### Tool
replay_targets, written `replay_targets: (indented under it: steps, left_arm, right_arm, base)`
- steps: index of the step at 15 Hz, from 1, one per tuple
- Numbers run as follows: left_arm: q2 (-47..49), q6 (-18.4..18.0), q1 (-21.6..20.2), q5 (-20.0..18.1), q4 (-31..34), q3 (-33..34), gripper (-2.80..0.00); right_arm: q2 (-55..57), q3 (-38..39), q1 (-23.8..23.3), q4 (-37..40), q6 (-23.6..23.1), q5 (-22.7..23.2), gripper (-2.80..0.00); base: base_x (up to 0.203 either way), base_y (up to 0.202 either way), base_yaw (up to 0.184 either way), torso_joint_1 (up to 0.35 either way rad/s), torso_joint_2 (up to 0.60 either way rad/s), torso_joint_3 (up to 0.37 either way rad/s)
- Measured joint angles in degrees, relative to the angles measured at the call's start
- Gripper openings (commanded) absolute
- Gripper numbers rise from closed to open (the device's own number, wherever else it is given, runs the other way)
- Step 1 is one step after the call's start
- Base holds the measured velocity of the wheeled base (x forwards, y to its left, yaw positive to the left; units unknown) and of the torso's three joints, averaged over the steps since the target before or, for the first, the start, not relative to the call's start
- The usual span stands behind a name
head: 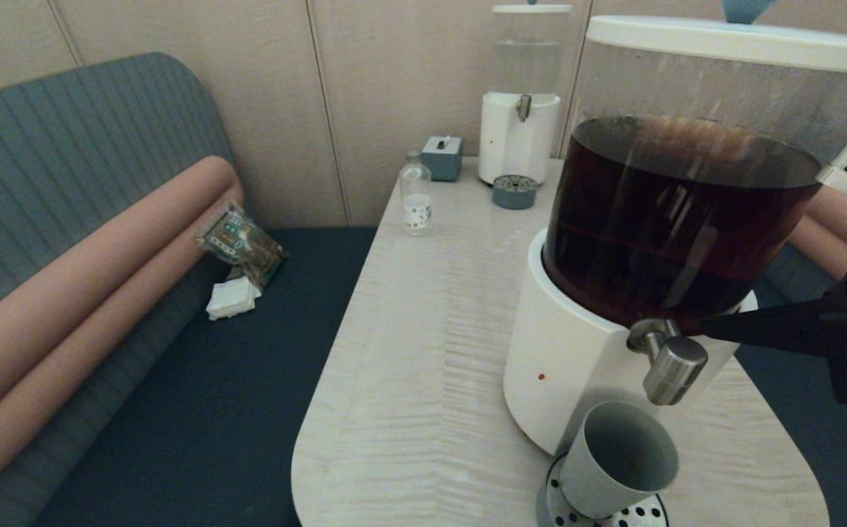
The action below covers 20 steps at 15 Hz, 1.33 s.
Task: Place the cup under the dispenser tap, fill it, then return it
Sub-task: Turn on the faucet
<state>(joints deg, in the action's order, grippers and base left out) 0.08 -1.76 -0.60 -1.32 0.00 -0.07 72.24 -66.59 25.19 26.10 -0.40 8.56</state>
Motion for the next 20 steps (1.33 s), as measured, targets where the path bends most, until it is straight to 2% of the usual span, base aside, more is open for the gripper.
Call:
replay_targets:
  steps: [6, 20]
  left_arm:
    - [0.0, 0.0, 0.0, 0.0, 0.0, 0.0, -2.80]
    - [0.0, 0.0, 0.0, 0.0, 0.0, 0.0, -2.80]
  right_arm:
    - [0.4, 0.0, 0.6, -3.2, 0.0, 0.0, -2.80]
    - [3.6, 0.0, 3.0, -5.4, 0.4, 0.0, -2.80]
  base:
    - [0.000, 0.000, 0.000, 0.000, 0.00, 0.000]
    - [0.000, 0.000, 0.000, 0.000, 0.00, 0.000]
